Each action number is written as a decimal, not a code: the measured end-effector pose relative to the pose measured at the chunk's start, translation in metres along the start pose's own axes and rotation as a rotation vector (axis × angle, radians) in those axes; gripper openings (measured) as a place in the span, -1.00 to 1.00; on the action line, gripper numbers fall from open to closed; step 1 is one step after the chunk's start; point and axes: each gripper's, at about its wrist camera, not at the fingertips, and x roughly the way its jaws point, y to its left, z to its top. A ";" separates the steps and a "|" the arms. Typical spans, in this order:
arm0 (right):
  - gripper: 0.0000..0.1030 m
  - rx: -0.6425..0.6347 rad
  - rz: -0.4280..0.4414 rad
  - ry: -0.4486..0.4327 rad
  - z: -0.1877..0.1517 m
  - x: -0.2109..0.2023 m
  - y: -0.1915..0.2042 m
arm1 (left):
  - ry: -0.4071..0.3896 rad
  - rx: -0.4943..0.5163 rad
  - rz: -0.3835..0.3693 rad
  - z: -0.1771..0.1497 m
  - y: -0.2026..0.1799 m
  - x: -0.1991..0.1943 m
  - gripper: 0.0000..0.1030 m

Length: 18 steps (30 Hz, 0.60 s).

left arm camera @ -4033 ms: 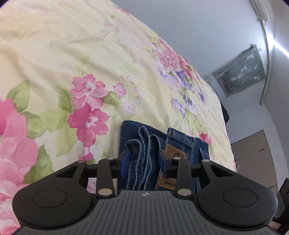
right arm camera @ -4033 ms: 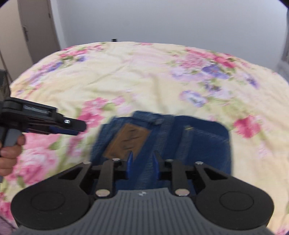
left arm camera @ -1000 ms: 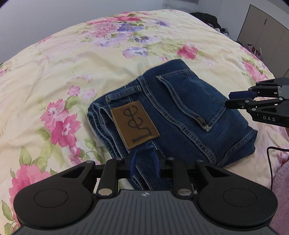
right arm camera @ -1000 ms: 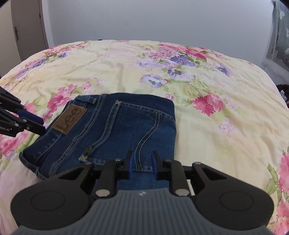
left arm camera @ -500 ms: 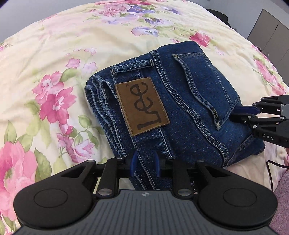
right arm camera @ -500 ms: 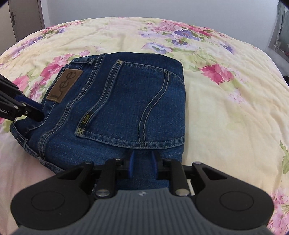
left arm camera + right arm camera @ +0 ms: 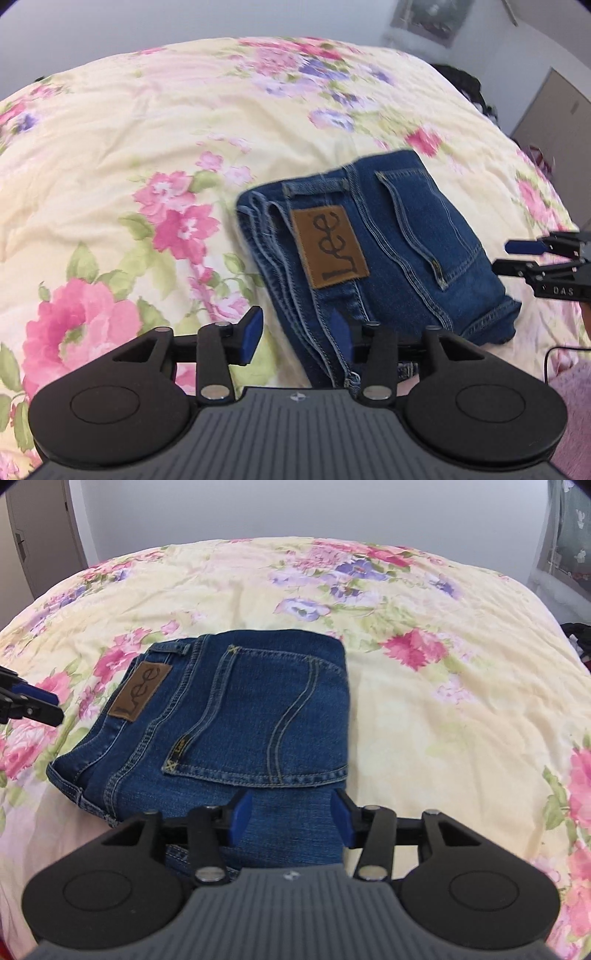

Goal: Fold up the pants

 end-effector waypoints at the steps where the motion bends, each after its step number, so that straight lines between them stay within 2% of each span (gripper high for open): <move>1: -0.10 0.004 -0.008 -0.003 0.002 -0.003 -0.002 | -0.008 -0.022 -0.002 0.002 0.003 -0.002 0.11; 6: 0.13 0.104 -0.021 0.002 0.014 -0.009 -0.019 | -0.072 -0.132 -0.029 0.009 0.018 -0.009 0.37; 11: 0.23 0.258 0.007 0.021 0.028 -0.001 -0.041 | -0.147 -0.275 -0.088 0.012 0.035 -0.004 0.61; 14: 0.28 0.300 0.021 0.032 0.034 0.011 -0.051 | -0.185 -0.378 -0.126 0.007 0.045 0.009 0.63; 15: 0.34 0.303 0.022 0.032 0.035 0.015 -0.053 | -0.185 -0.419 -0.137 0.006 0.049 0.015 0.63; 18: 0.34 0.334 0.039 0.039 0.038 0.030 -0.062 | -0.178 -0.525 -0.184 0.002 0.060 0.037 0.63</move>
